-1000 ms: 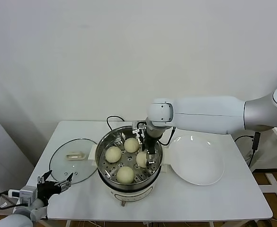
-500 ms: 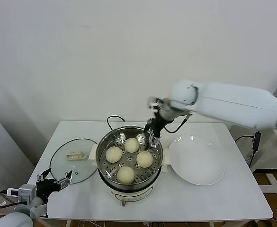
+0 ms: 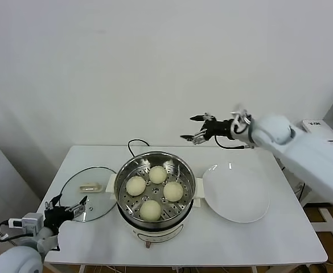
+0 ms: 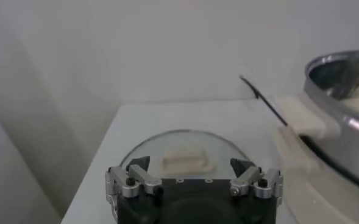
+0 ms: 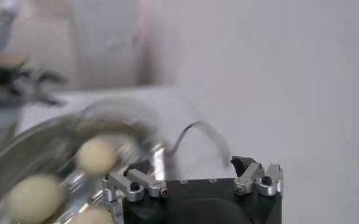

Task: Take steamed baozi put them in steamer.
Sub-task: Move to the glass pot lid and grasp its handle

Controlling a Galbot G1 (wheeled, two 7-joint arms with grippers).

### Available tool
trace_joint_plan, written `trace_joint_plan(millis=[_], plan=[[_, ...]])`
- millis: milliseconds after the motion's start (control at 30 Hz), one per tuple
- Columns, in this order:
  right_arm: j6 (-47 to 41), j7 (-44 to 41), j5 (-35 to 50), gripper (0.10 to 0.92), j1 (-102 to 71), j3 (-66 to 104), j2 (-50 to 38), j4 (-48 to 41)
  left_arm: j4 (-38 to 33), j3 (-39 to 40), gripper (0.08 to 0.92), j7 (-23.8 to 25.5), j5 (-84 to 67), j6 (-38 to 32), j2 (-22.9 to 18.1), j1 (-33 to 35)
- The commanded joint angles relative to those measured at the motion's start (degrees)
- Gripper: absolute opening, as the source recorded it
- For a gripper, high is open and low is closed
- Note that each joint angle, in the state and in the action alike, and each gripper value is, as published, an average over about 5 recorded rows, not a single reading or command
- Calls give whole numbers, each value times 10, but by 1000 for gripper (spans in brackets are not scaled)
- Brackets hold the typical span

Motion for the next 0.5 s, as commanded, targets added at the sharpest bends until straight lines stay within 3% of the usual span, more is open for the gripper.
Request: trace_joint_plan(millis=[33,500], plan=[[140,187,-156,823,-454,523,90,35,7,4,823,9,5,-10,-1,-34],[150,165,-315,823,-643,683,298,84,36,3,823,67,138,-55,6,-48]])
